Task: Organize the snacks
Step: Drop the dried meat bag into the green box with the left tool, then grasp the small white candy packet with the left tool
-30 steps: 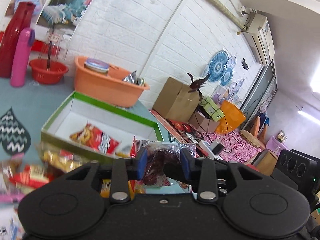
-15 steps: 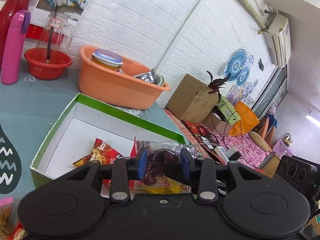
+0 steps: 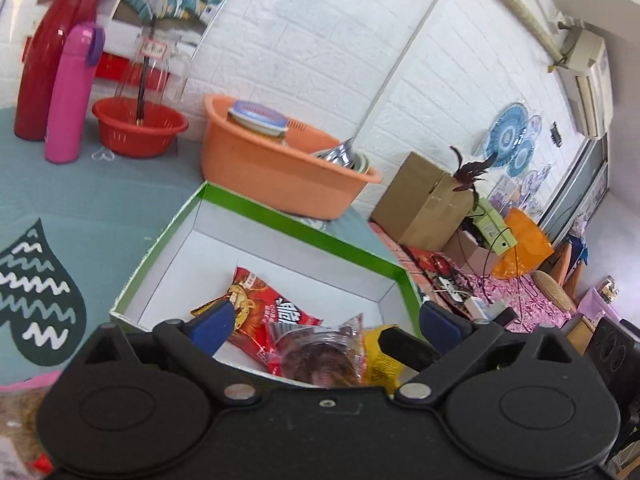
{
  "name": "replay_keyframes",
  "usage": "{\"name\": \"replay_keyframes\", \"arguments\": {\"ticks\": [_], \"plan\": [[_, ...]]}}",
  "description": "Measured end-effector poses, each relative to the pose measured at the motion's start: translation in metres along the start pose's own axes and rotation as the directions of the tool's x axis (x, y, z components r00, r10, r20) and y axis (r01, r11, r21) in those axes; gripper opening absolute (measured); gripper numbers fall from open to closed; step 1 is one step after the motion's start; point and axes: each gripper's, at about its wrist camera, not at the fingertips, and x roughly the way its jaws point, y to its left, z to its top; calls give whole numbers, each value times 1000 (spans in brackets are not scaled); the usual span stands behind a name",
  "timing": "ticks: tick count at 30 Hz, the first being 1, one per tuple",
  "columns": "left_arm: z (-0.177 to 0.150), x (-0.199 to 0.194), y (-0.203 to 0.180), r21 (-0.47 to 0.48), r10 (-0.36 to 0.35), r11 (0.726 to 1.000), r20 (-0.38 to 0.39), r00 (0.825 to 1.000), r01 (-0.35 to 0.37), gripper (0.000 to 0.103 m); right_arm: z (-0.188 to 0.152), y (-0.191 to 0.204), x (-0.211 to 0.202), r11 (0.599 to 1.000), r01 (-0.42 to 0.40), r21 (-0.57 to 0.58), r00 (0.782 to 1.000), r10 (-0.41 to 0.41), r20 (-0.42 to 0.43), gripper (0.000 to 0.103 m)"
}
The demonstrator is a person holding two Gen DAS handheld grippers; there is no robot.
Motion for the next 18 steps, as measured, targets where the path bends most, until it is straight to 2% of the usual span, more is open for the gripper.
{"name": "replay_keyframes", "arguments": {"ticks": [3,9,14,18], "plan": [[-7,-28,-13,10,8,1000,10,1000,-8,103,3,9,-30,1000,-18,8,999,18,48,103],[-39,-81,-23,-4,3,1000,30,1000,-3,103,-9,25,-82,997,-65,32,995,63,82,103],[-75,-108,-15,-56,27,998,12,1000,-27,103,-33,40,-103,992,-122,41,991,120,50,103],[-105,-121,-4,-108,51,993,-15,999,-53,103,-57,59,-101,987,-160,19,987,160,-26,103]]}}
